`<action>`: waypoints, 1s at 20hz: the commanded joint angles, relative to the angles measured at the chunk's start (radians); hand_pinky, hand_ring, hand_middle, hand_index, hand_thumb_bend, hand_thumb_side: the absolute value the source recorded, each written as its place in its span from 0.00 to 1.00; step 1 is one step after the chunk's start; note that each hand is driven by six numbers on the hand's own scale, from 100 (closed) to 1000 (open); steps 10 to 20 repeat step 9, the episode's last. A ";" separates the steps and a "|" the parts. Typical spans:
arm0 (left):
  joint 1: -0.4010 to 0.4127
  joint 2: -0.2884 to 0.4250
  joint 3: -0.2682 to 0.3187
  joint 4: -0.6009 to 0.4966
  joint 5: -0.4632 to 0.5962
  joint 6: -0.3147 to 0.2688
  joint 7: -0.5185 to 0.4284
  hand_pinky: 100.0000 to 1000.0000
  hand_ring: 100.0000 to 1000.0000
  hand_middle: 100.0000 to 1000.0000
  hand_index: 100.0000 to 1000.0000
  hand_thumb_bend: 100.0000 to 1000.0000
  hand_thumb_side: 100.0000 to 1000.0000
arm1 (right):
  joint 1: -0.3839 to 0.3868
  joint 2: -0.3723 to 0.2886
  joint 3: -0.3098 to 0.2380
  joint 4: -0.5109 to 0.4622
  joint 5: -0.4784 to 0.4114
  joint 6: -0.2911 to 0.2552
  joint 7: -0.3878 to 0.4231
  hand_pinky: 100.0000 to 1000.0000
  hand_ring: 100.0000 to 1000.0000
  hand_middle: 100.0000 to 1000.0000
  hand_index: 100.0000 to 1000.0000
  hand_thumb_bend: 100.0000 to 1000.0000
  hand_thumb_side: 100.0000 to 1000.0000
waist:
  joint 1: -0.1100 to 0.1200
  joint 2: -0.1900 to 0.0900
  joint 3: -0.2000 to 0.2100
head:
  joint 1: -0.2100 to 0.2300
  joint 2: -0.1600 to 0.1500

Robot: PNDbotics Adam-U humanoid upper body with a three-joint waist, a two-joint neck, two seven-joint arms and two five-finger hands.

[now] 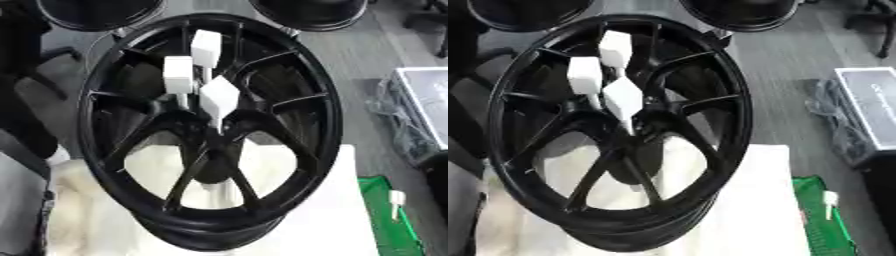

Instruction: Pull the pin out of the wheel hub.

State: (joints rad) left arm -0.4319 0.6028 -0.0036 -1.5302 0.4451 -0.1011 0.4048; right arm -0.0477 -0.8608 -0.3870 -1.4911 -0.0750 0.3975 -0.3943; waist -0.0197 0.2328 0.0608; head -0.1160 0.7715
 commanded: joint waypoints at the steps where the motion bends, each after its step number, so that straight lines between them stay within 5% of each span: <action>1: -0.017 0.022 0.003 -0.017 0.003 -0.002 -0.002 0.73 0.87 0.85 0.84 0.86 0.50 | -0.038 -0.050 0.019 -0.078 -0.117 -0.041 -0.091 0.78 0.80 0.78 0.82 0.21 0.18 | 0.000 -0.020 0.002 | -0.006 -0.001; 3: -0.019 0.021 0.002 -0.018 0.003 -0.002 -0.003 0.73 0.87 0.85 0.84 0.86 0.50 | -0.066 -0.059 0.045 -0.108 -0.187 -0.085 -0.129 0.78 0.79 0.78 0.81 0.16 0.23 | 0.000 -0.020 0.005 | -0.007 -0.001; 5: -0.020 0.019 0.000 -0.020 0.003 -0.001 -0.005 0.73 0.87 0.85 0.84 0.85 0.50 | -0.098 -0.066 0.074 -0.129 -0.236 -0.122 -0.133 0.79 0.79 0.78 0.82 0.20 0.15 | 0.001 -0.022 0.007 | -0.008 -0.001; 9: -0.018 0.006 -0.004 -0.016 0.006 0.002 -0.008 0.72 0.87 0.85 0.84 0.85 0.51 | -0.200 -0.025 0.121 -0.152 -0.317 -0.152 -0.064 0.78 0.78 0.76 0.81 0.26 0.16 | 0.007 -0.035 0.013 | -0.009 -0.001; 20: -0.018 0.006 -0.004 -0.016 0.006 0.002 -0.008 0.72 0.87 0.85 0.84 0.85 0.51 | -0.200 -0.025 0.121 -0.152 -0.317 -0.152 -0.064 0.78 0.78 0.76 0.81 0.26 0.16 | 0.007 -0.035 0.013 | -0.009 -0.001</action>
